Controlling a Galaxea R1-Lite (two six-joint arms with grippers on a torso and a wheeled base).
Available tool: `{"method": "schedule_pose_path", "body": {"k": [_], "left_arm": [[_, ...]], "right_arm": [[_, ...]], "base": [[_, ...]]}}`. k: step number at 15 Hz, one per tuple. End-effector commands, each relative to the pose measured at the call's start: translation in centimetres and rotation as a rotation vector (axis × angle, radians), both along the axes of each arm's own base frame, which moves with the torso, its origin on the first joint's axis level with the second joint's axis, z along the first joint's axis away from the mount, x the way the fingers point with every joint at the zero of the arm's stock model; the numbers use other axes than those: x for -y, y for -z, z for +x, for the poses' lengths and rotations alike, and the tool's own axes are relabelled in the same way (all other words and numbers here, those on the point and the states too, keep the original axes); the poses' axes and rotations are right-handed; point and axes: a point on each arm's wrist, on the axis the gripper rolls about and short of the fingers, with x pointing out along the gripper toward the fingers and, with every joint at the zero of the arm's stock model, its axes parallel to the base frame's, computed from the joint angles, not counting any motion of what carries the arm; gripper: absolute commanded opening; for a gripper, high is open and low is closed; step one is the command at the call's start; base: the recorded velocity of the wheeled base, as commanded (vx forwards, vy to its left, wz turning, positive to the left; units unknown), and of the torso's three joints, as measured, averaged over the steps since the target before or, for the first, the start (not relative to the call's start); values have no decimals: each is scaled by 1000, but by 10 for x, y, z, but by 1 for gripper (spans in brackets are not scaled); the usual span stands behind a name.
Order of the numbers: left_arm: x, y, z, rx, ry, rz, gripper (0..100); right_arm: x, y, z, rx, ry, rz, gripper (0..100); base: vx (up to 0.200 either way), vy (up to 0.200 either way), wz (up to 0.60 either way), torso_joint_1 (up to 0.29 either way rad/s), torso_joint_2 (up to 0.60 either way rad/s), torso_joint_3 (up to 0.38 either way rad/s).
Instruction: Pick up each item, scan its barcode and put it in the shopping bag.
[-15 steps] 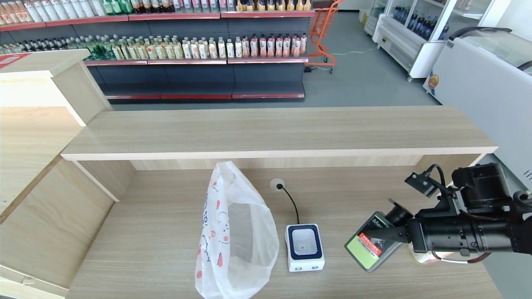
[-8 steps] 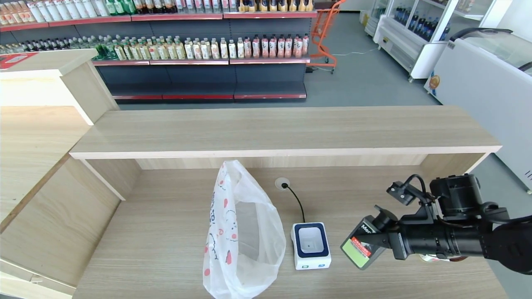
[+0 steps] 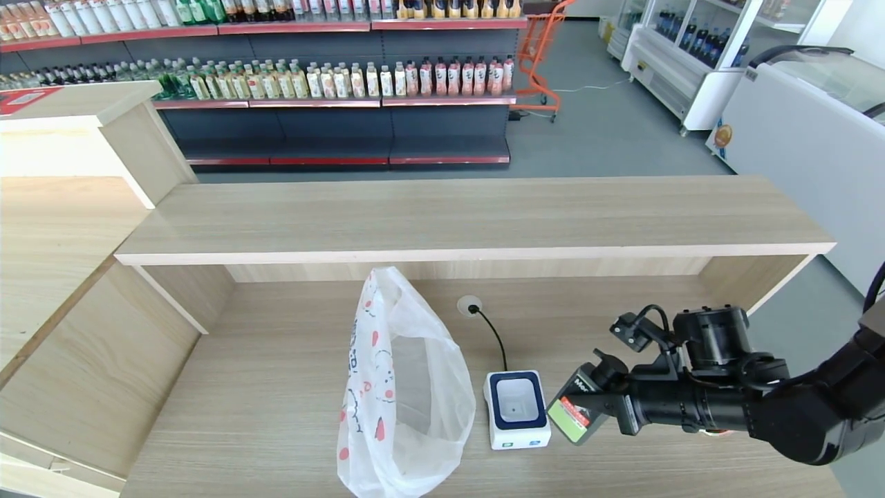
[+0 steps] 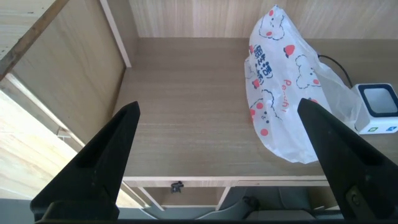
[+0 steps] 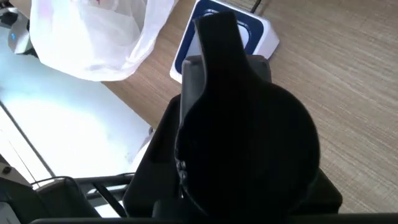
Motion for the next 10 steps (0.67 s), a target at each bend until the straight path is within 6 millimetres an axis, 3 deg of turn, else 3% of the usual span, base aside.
{"method": "schedule_pose_path", "body": {"k": [1, 10], "left_arm": [[0, 0, 0, 1, 0, 0, 100], [0, 0, 0, 1, 0, 0, 100]], "right_arm": [[-7, 11, 0, -37, -26, -8, 0], [-28, 32, 28, 7, -59, 6, 0]], "base": [[0, 0, 0, 0, 0, 0], [0, 0, 0, 0, 0, 0]]}}
